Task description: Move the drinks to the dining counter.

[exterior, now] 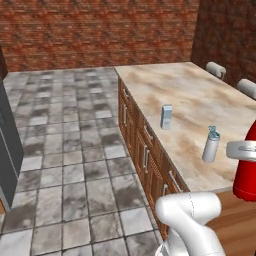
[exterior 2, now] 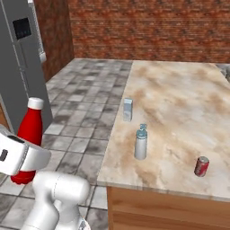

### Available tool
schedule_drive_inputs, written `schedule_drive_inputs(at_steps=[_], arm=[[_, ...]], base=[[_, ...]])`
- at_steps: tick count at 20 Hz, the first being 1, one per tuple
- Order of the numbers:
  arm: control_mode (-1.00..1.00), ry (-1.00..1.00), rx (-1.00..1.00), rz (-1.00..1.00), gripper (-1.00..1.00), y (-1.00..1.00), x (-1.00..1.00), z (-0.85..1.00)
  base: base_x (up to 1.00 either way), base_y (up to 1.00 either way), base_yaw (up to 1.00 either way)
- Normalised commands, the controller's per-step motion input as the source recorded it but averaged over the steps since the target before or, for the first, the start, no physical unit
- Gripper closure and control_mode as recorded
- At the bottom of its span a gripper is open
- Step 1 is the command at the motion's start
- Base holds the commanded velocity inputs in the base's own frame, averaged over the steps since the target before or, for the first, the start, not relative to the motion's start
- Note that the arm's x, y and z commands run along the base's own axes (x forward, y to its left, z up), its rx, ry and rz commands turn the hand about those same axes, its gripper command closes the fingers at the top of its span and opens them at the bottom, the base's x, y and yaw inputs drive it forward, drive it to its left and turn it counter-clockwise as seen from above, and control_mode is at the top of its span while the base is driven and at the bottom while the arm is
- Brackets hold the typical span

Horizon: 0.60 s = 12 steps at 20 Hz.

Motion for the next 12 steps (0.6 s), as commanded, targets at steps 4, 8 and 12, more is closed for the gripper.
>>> schedule_drive_inputs(at_steps=[4,8,12], arm=[[1.0,0.0,0.0,0.0,1.0,0.0,0.0,0.0],[1.0,0.0,0.0,0.0,1.0,0.0,0.0,0.0],[1.0,0.0,0.0,0.0,1.0,0.0,0.0,0.0]], base=[[0.62,-1.0,0.0],[-0.64,-1.0,-0.05],[-1.0,-1.0,-0.01]])
